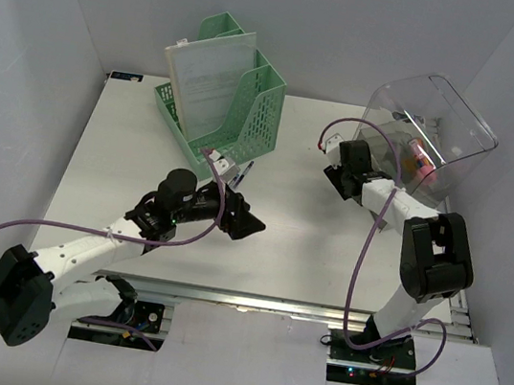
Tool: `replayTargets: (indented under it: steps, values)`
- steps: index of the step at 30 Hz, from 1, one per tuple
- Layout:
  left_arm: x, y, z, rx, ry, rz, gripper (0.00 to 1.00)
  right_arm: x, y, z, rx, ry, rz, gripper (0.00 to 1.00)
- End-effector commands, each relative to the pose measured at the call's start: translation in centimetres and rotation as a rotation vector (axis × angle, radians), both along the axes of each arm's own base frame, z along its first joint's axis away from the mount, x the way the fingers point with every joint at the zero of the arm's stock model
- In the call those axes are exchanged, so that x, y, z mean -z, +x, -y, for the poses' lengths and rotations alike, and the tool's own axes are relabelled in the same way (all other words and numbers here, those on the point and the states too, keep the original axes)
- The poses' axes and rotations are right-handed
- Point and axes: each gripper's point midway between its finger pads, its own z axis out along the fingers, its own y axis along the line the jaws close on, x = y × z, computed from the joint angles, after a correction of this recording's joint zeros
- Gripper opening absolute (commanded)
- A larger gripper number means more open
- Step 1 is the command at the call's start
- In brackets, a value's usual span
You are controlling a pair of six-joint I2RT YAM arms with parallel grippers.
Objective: Organize the desk
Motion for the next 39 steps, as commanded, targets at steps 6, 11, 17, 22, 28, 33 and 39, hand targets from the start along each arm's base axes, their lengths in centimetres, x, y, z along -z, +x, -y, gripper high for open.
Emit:
replayTargets:
  steps: [6, 11, 17, 22, 28, 33, 39]
  values:
    - [-0.9, 3.0, 6.0, 0.114, -0.258, -0.16, 0.88, -10.5, -7.6, -7.4, -0.488, 0.484, 0.013, 0.36]
    - [0.4, 6.6, 9.6, 0.121, -0.375, -0.275, 0.75, -13.8, -9.6, -5.3, -0.541, 0.705, 0.065, 0.36]
    - [4.4, 11.5, 15.1, 0.075, -0.411, -0.405, 0.75, -16.1, -10.0, -2.0, -0.458, 0.752, 0.218, 0.38]
    - [5.8, 15.2, 20.0, 0.009, -0.429, -0.465, 0.73, -17.2, -10.6, -1.0, -0.428, 0.77, 0.294, 0.41]
    - [9.1, 20.0, 23.0, -0.201, -0.478, -0.595, 0.54, -18.2, -11.4, -0.4, -0.423, 0.797, 0.342, 0.42]
    - [10.4, 21.5, 25.0, -0.26, -0.505, -0.633, 0.51, -18.6, -11.5, -0.1, -0.418, 0.795, 0.359, 0.42]
    - [10.3, 22.3, 27.7, -0.242, -0.539, -0.64, 0.51, -18.8, -11.6, -0.1, -0.417, 0.795, 0.365, 0.42]
